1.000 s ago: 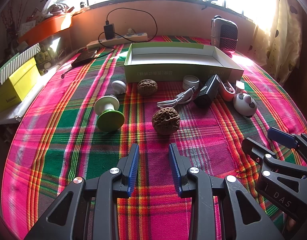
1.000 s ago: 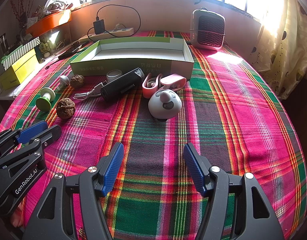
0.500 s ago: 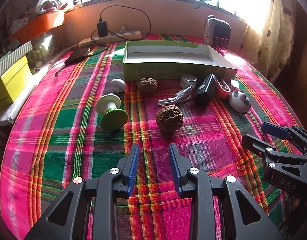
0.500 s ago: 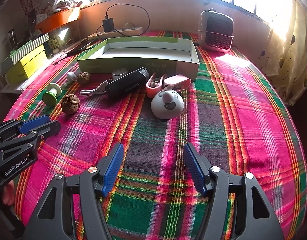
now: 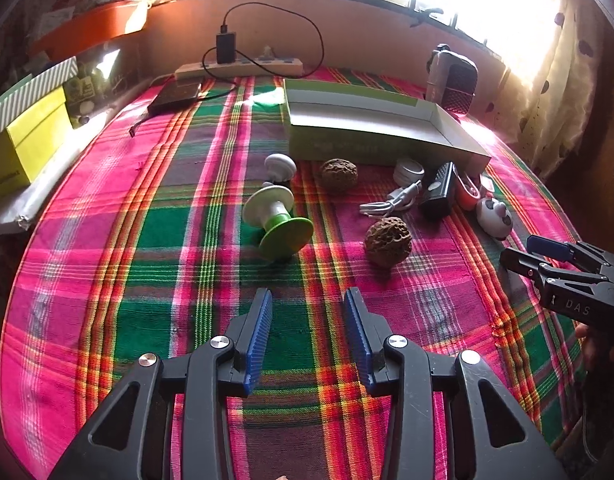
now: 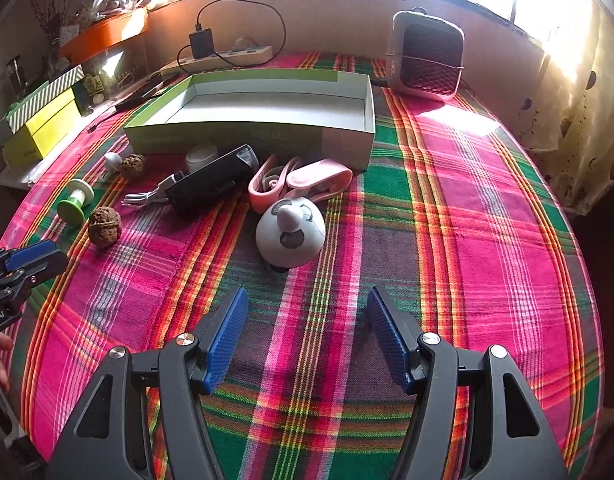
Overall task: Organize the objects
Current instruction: 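Grasp the green-and-white spool with the left gripper while the right gripper grasps the white panda ball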
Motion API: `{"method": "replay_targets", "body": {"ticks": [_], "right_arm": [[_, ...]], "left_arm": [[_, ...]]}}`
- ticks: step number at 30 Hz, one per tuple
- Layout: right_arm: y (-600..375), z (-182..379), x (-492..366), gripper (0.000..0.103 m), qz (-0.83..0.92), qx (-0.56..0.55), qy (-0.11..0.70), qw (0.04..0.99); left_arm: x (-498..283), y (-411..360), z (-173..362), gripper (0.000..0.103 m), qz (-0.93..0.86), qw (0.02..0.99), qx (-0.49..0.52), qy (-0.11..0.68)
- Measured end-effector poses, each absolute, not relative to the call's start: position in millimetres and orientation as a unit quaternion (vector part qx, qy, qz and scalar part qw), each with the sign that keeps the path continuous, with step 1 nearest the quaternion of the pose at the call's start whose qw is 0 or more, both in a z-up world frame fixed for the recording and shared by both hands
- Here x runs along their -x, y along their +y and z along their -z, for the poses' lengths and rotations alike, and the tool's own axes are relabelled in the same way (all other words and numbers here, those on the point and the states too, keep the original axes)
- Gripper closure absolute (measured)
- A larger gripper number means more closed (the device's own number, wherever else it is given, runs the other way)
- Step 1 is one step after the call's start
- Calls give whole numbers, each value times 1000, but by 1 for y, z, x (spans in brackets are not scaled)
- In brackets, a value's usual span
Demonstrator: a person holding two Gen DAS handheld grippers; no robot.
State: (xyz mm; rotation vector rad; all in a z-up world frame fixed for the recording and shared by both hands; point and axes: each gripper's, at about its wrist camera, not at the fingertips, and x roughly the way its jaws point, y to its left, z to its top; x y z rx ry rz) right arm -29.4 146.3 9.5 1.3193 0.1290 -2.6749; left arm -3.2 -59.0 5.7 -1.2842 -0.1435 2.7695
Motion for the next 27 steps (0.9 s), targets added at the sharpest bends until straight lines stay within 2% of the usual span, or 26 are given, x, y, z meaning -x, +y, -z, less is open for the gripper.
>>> {"method": "replay_targets", "body": {"ticks": [12, 27], "right_arm": [[146, -9, 52, 33, 889, -446, 50, 91], [141, -8, 64, 32, 890, -442, 56, 100]], "left_arm": [[29, -78, -12, 67, -911, 50, 409, -35], [59, -71, -13, 66, -906, 77, 415, 6]]}}
